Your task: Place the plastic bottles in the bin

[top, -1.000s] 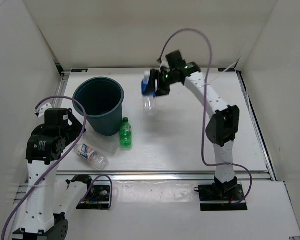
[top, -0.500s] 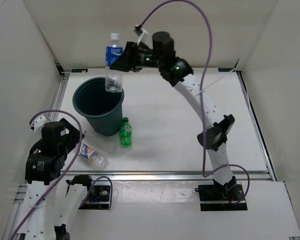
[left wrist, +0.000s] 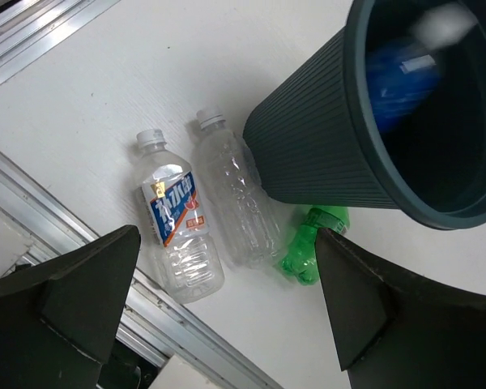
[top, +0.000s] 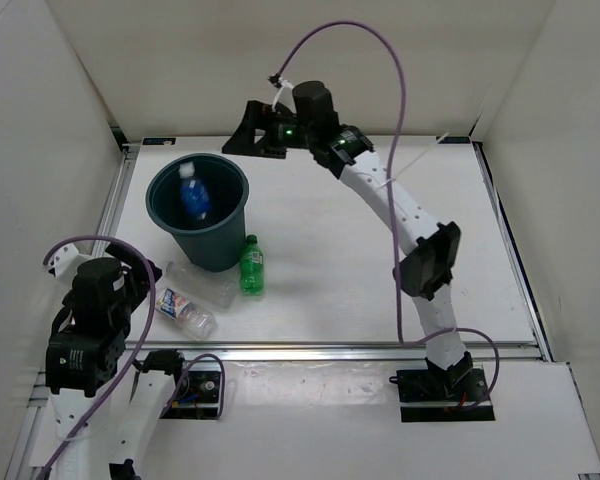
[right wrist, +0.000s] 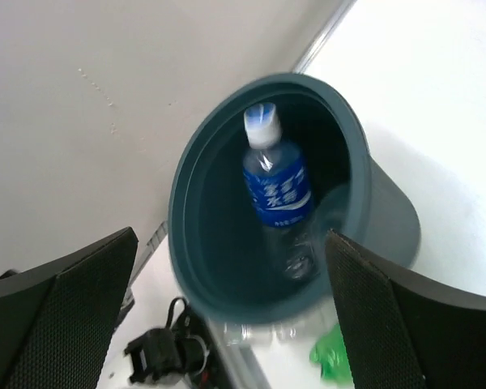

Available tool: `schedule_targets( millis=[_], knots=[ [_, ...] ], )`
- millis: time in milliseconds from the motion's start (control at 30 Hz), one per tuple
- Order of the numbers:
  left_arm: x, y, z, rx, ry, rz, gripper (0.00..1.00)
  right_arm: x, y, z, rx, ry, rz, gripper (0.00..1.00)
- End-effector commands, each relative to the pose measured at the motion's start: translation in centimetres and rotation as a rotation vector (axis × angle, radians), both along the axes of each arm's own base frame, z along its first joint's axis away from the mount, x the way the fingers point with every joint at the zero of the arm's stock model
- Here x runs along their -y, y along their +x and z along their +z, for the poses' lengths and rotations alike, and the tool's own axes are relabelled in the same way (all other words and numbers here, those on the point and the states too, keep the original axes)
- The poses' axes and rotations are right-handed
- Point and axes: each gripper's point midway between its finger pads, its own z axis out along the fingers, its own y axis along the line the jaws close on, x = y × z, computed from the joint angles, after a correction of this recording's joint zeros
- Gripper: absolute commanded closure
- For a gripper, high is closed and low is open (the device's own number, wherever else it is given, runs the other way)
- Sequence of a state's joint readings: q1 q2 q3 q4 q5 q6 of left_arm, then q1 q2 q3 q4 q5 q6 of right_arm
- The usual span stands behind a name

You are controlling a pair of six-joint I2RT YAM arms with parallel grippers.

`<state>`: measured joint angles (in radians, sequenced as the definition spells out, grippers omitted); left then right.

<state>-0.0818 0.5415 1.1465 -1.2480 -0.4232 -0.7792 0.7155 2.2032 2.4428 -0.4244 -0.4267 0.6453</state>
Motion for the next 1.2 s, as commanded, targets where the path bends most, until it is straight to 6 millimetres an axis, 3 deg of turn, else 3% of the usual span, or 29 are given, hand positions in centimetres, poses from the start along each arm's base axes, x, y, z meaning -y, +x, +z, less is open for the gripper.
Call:
schedule_targets(
  millis=[0, 33, 67, 133, 200, 233, 300, 333, 433, 467, 533, 600, 633, 700, 733, 900, 967, 1100, 1167],
  knots=[
    [-0.6, -0.4, -0.7, 0.018, -0.011, 0.058, 0.00, 7.5, -0.9, 8.5, 0.076, 0.074, -0.106, 0.00],
    [-0.9, -0.6, -0.5, 0.034, -0.015, 0.078, 0.00, 9.9, 0.3, 7.8, 0.028, 0.059, -0.154, 0.00],
    [-1.2, -0.8, -0.8, 0.044, -0.014, 0.101, 0.00, 11.3, -0.2, 5.9, -0.039, 0.032, -0.159, 0.00],
    [-1.5, -0.9, -1.1, 0.047, -0.018, 0.126, 0.00, 13.3, -0.6, 3.0, -0.124, 0.006, -0.147, 0.00],
    [-1.8, -1.4, -1.9, 0.036, -0.008, 0.138, 0.00, 13.9, -2.5, 0.9, -0.149, -0.011, -0.083, 0.00],
    [-2.0, -1.6, -1.7, 0.055, -0.012, 0.153, 0.00, 13.9, -3.6, -3.7, -0.241, -0.054, -0.040, 0.00],
    [-1.8, -2.0, -2.6, 0.040, -0.015, 0.145, 0.00, 13.7, -5.4, -6.7, -0.322, -0.059, 0.046, 0.02],
    [-1.7, -2.0, -2.6, 0.035, -0.011, 0.132, 0.00, 13.7, -6.6, -9.9, -0.401, -0.095, 0.060, 0.02],
    [-1.8, -2.6, -3.7, 0.007, -0.005, 0.131, 0.00, 12.8, -8.0, -14.3, -0.465, -0.107, 0.112, 0.03],
    [-1.8, -2.8, -4.3, -0.012, -0.009, 0.136, 0.00, 12.8, -8.2, -16.6, -0.518, -0.126, 0.120, 0.05],
    [-1.8, -3.2, -5.1, -0.048, -0.010, 0.141, 0.00, 11.6, -8.9, -19.1, -0.574, -0.147, 0.164, 0.12],
    [-1.6, -3.2, -5.4, -0.064, -0.022, 0.139, 0.00, 10.2, -9.8, -20.0, -0.584, -0.152, 0.217, 0.12],
    [-1.3, -3.2, -5.5, -0.066, -0.033, 0.126, 0.00, 9.9, -9.4, -21.3, -0.608, -0.164, 0.215, 0.12],
    [-0.7, -3.0, -5.7, -0.079, -0.054, 0.099, 0.00, 8.1, -9.3, -21.2, -0.592, -0.155, 0.260, 0.12],
    [-0.5, -3.0, -5.7, -0.080, -0.060, 0.091, 0.00, 7.7, -8.9, -23.0, -0.631, -0.165, 0.272, 0.12],
    [-0.2, -3.3, -5.7, -0.125, -0.059, 0.072, 0.00, 5.4, -8.6, -25.7, -0.683, -0.185, 0.319, 0.11],
    [-0.2, -3.3, -5.7, -0.136, -0.058, 0.072, 0.00, 4.5, -8.2, -25.7, -0.666, -0.180, 0.330, 0.11],
    [-0.2, -3.6, -6.0, -0.148, -0.071, 0.086, 0.00, 3.4, -8.3, -28.4, -0.723, -0.203, 0.334, 0.11],
    [-0.2, -3.8, -5.8, -0.148, -0.071, 0.086, 0.00, 2.2, -8.4, -28.2, -0.712, -0.200, 0.351, 0.11]
  ],
)
